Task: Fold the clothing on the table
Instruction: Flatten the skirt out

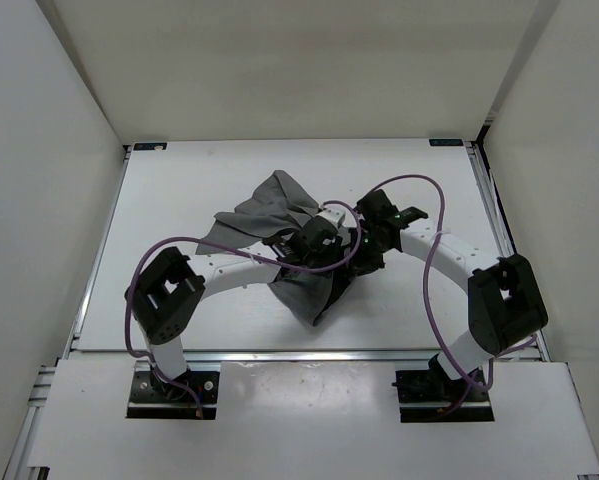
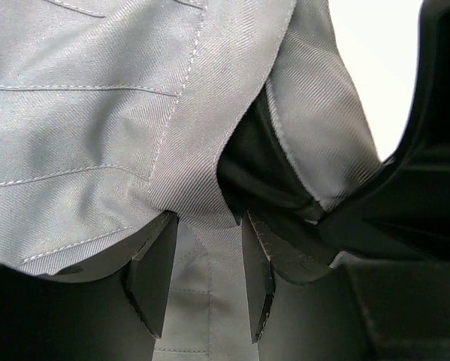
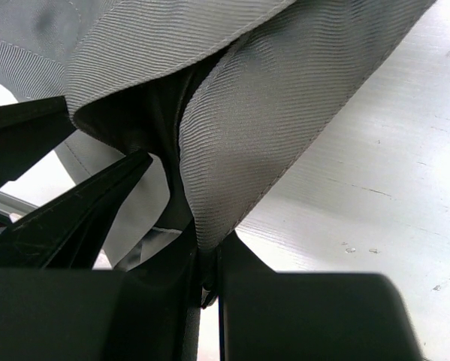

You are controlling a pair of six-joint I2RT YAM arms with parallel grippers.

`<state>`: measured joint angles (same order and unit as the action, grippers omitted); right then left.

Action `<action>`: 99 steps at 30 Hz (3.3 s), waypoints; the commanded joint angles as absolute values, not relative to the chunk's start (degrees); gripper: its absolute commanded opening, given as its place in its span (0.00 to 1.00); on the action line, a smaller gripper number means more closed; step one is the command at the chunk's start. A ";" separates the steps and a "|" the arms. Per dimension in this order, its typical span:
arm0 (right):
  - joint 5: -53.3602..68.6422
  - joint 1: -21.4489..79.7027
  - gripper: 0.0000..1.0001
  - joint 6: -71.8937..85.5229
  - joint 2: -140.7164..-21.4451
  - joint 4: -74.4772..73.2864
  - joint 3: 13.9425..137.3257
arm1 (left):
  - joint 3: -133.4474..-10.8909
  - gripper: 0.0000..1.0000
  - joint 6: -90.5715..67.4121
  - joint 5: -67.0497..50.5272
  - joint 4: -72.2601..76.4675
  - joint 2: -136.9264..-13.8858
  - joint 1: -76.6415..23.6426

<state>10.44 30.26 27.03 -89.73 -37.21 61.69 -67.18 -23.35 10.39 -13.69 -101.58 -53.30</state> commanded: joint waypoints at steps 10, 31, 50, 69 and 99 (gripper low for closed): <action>11.25 31.55 0.00 27.95 -88.60 -37.80 62.49 | -70.49 0.51 -24.43 8.96 -12.92 -101.07 -53.44; 11.69 29.98 0.00 27.95 -84.56 -36.82 60.12 | -70.84 0.00 -18.37 17.40 -14.05 -100.65 -51.69; 6.78 19.69 0.00 22.77 -79.63 -41.48 61.34 | -60.64 0.00 -13.36 23.47 -30.13 -74.10 -38.41; 4.68 27.23 0.00 5.89 -60.92 -48.94 79.01 | -75.84 0.00 -16.08 -7.02 -40.77 -53.80 -22.86; 9.23 7.91 0.00 5.71 -94.84 -29.54 116.73 | -126.31 0.00 -14.06 -12.83 -41.66 -101.27 -14.42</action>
